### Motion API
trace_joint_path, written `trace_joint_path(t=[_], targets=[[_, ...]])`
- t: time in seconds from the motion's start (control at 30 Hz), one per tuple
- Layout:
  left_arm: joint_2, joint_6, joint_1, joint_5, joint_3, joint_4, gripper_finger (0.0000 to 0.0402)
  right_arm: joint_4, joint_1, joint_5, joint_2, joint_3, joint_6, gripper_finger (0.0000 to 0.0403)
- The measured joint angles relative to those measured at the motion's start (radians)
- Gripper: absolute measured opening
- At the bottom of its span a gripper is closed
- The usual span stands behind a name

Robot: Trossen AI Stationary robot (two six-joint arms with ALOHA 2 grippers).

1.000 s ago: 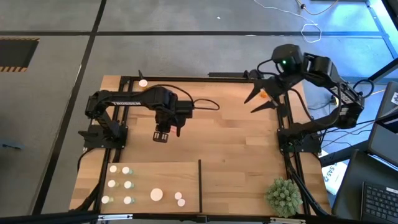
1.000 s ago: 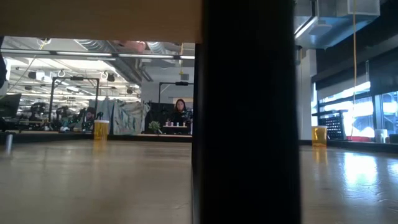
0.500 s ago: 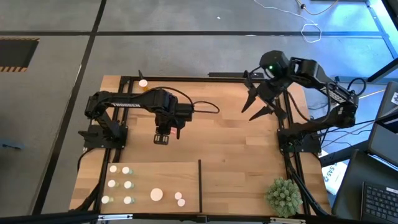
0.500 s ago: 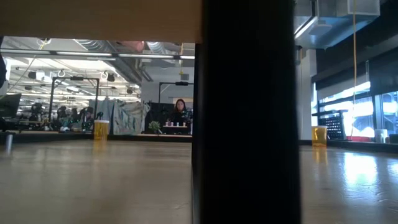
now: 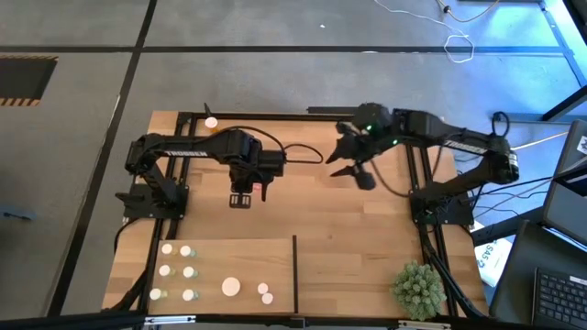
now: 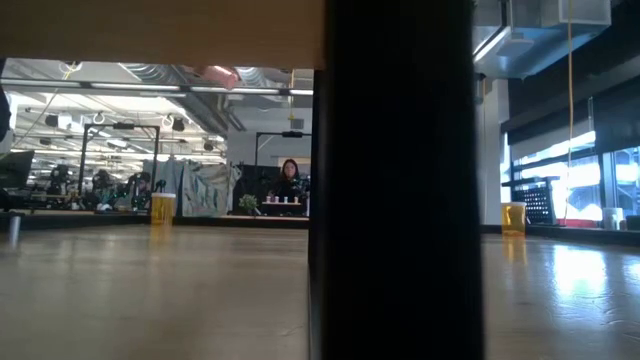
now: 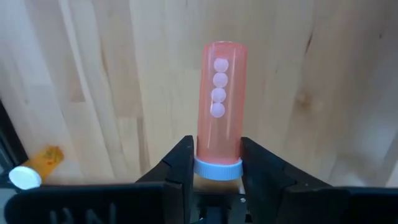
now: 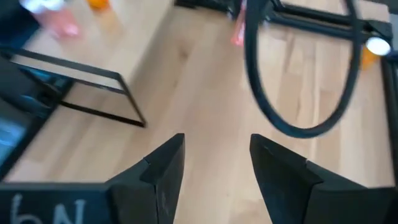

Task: Pick and place medicine bottles onto shelf by color
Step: Put the pink pill bottle on the shelf aligned with the other pink pill bottle

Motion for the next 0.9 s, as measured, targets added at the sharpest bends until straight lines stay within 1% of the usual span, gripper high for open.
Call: trace_joint_path(t=[0.1, 0.27, 0.57, 0.77, 0.9], targets=[[0.000, -0.026, 0.013, 0.000, 0.000, 0.000, 0.0090, 0.055, 0.022, 0.047, 0.028, -0.031, 0.020, 0.0184], [0.000, -0.049, 0.034, 0.000, 0.000, 0.000, 0.0090, 0.242, 0.040, 0.050, 0.098, -0.069, 0.024, 0.0184], [0.000, -0.076, 0.055, 0.030, 0.000, -0.002, 0.0090, 0.534, 0.047, 0.049, 0.274, -0.071, 0.023, 0.0184], [-0.001, -0.084, 0.062, 0.049, 0.000, -0.002, 0.0090, 0.752, 0.047, -0.025, 0.375, -0.071, 0.027, 0.0184], [-0.002, -0.084, 0.064, 0.056, 0.000, 0.002, 0.0090, 0.840, 0.047, -0.040, 0.418, -0.071, 0.032, 0.0184]])
